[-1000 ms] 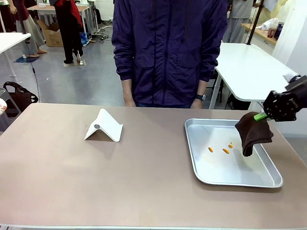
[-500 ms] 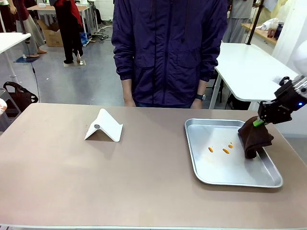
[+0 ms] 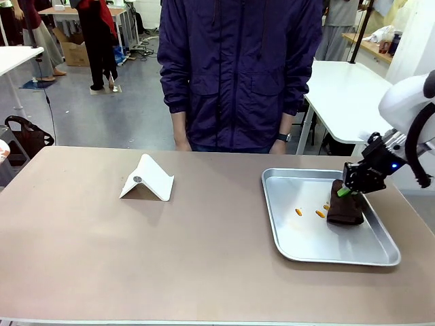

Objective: Clean the surface of the table.
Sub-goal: Clean the area not pointed to by the person.

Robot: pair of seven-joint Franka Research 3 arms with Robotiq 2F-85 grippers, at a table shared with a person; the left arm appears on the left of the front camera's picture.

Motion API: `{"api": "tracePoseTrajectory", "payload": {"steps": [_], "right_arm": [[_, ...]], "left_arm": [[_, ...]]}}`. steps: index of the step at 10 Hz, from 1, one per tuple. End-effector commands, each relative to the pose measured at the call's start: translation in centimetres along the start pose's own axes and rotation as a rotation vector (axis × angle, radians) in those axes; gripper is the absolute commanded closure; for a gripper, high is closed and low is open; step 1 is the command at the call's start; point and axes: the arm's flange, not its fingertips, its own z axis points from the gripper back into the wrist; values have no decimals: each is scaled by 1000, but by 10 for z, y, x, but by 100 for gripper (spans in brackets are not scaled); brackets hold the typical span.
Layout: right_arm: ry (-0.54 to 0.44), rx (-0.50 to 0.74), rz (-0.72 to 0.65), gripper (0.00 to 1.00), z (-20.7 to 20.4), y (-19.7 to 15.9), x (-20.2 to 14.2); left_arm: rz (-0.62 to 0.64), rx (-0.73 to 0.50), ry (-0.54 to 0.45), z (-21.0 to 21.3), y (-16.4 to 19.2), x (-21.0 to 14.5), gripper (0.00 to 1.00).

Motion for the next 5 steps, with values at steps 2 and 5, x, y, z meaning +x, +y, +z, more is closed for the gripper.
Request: {"api": "tracePoseTrajectory", "payload": {"steps": [2,5], "right_arm": [[42,58,11,100,-14,6,6],[91,110,65,100,-27,20,2]], "left_arm": [[9,-3,-10,-2,-4,-2,77],[9,-3,-10,-2,-4,-2,77]]}}
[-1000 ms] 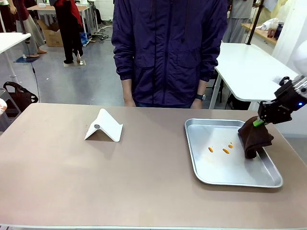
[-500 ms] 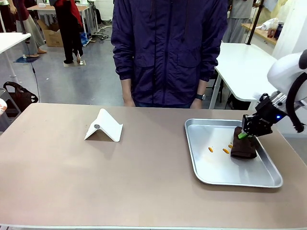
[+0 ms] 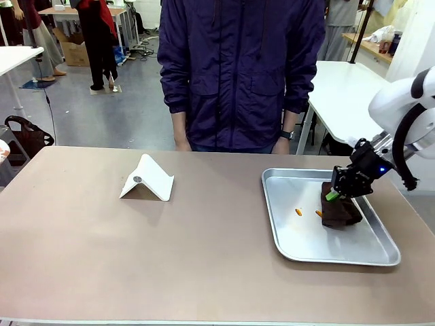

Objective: Clean the surface of the table.
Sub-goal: Clean the area not pointed to by the person.

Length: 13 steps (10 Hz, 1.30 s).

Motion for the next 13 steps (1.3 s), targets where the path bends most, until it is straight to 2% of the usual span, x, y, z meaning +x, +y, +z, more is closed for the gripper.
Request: {"api": "tracePoseTrajectory", "payload": {"steps": [1,8,11,13], "right_arm": [[48,66,62,100,-11,10,1],[195,111,226,100,-65,70,-16],[240,67,294,100,-90,85,-29],[214,28,289,100,-91,82,-28]], "left_arm": [[9,-3,-10,-2,-4,-2,77],[9,-3,-10,-2,-4,-2,77],[9,-3,-10,-2,-4,-2,77],[9,-3,-10,-2,-4,-2,77]]}}
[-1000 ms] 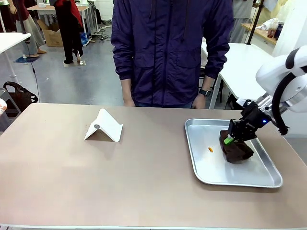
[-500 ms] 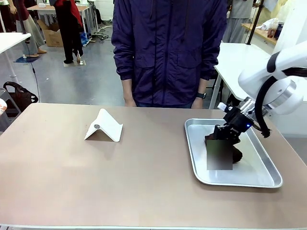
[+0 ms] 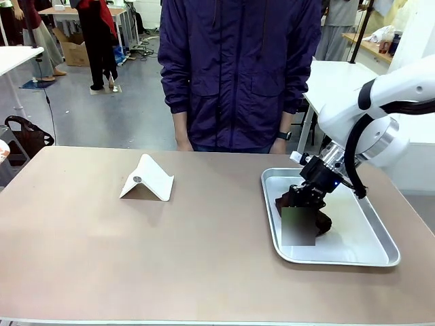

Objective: Clean the surface of the table.
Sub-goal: Clean the area not pointed to by the person.

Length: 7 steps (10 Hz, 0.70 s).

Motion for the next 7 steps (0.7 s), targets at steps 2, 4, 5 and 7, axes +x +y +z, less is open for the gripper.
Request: {"api": "tracePoseTrajectory", "payload": {"steps": [2,4,5,7], "right_arm": [[-77,-72,-36,100,10,-19,-1],[-113,-62,-81,100,29,-38,-6],[-135,-39,-102,100,41,-47,-9],[-186,-24,-143,100,59,-63,-14]], "left_arm": [[9,-3,-9,-2,-4,-2,77],[9,-3,-9,-2,-4,-2,77],[9,-3,-9,-2,-4,-2,77],[9,-3,-9,-2,-4,-2,77]]}}
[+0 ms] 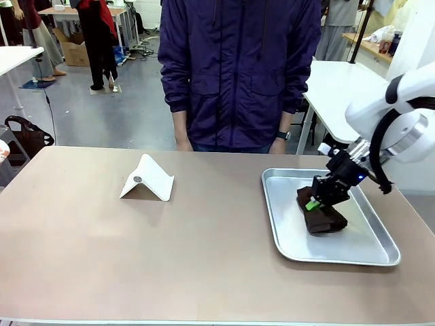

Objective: Clean the surface of the table.
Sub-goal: Clean the area not pointed to by the person.

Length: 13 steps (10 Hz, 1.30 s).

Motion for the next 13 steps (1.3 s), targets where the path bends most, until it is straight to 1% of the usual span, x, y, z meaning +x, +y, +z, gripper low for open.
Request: {"api": "tracePoseTrajectory", "payload": {"steps": [1,2,4,5,6,7,8,9,10,11,12,13], "right_arm": [[-61,18,-36,100,12,-10,-8],[-69,79,-39,100,22,-16,-10],[-62,276,-8,100,39,-19,-17],[-53,405,13,100,48,-19,-22],[-74,557,-7,100,60,-20,-28],[-100,661,-10,100,73,-19,-39],[-133,771,-50,100,87,-17,-51],[-118,869,-65,100,101,-14,-69],[-76,944,-56,100,114,-10,-90],[-3,1022,-41,100,128,-10,-116],[32,1066,-19,100,137,-13,-135],[-28,1061,6,100,147,-20,-162]], "left_arm": [[9,-3,-8,-2,-4,-2,77],[9,-3,-8,-2,-4,-2,77],[9,-3,-8,-2,-4,-2,77],[9,-3,-8,-2,-4,-2,77],[9,-3,-8,-2,-4,-2,77],[9,-3,-8,-2,-4,-2,77],[9,-3,-8,-2,-4,-2,77],[9,-3,-8,-2,-4,-2,77],[9,-3,-8,-2,-4,-2,77],[9,-3,-8,-2,-4,-2,77],[9,-3,-8,-2,-4,-2,77],[9,-3,-8,-2,-4,-2,77]]}}
